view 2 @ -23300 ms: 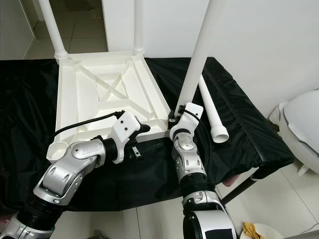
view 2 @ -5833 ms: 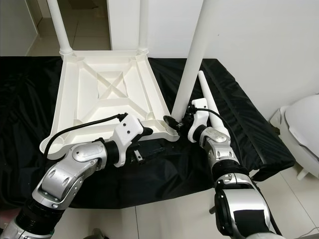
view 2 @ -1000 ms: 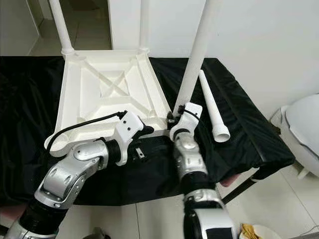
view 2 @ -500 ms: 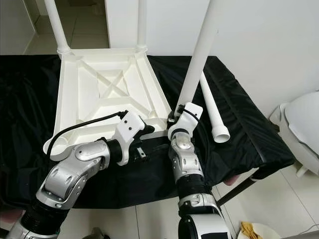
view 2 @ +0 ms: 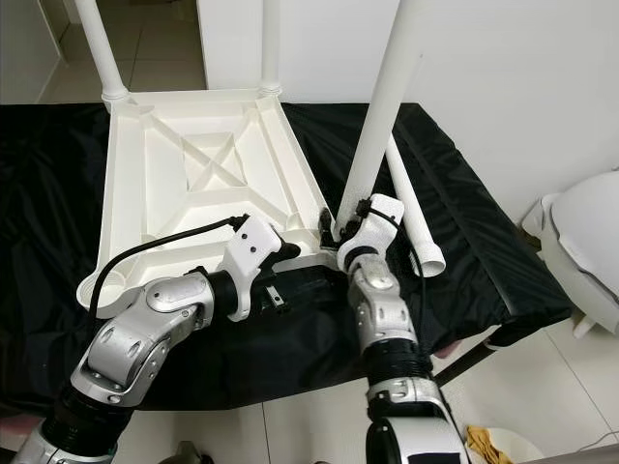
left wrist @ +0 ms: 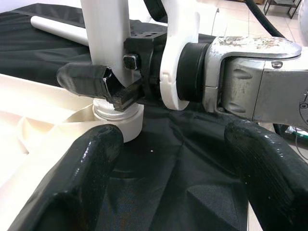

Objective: Building children table

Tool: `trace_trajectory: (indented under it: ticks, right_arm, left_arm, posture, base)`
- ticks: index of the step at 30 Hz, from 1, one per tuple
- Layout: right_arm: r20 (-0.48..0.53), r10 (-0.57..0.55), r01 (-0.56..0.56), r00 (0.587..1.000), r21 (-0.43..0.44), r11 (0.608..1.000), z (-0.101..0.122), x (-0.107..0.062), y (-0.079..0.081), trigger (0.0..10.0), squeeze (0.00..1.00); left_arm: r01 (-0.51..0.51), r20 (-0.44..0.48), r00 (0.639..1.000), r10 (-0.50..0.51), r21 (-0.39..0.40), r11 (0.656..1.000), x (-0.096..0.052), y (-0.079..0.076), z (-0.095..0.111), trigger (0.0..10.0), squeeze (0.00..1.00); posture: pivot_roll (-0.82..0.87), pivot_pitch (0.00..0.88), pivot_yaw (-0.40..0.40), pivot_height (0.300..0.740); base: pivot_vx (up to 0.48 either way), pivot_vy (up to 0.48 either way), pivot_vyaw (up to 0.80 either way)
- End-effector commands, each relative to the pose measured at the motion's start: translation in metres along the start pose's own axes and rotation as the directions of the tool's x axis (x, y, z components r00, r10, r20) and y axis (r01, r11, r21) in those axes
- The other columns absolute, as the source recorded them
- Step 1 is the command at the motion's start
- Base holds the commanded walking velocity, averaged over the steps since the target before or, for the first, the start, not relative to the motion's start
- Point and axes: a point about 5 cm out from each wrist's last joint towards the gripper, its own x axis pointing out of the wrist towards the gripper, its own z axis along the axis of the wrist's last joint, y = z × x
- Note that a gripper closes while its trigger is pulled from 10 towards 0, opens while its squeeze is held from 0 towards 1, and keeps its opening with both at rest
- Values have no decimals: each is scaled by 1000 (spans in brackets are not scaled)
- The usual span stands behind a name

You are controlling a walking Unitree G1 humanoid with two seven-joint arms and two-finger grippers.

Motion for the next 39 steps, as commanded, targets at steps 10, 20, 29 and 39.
trace_trajectory:
  ticks: [10, 20, 29, 39]
  right_arm:
    - [-33, 323, -324, 946, -170, 931, 9, 5, -28, 10000, 0]
    - [-93, 478, -487, 873, -202, 850, 17, 17, -34, 10000, 0]
    - [-194, 531, -563, 825, -184, 806, 2, 24, -13, 10000, 0]
    - [-245, 537, -583, 807, -187, 791, -6, 23, -11, 2431, 0]
  left_arm:
    - [-43, -4, 999, 43, 1, 999, -2, 3, 0, 10000, 0]
    - [-49, -4, 999, 49, 7, 999, -3, 5, 2, 10000, 0]
    - [-57, 0, 998, 57, 13, 998, -3, 6, 4, 10000, 0]
    - [-64, -1, 998, 64, 13, 998, -4, 7, 4, 10000, 0]
  posture:
    - [8, 33, -77, 740]
    - [21, 28, -75, 740]
    - [40, 22, -78, 740]
    - [42, 20, -76, 740]
  base:
    - [0, 0, 0]
    - [0, 0, 0]
    - [0, 0, 0]
    - [0, 0, 0]
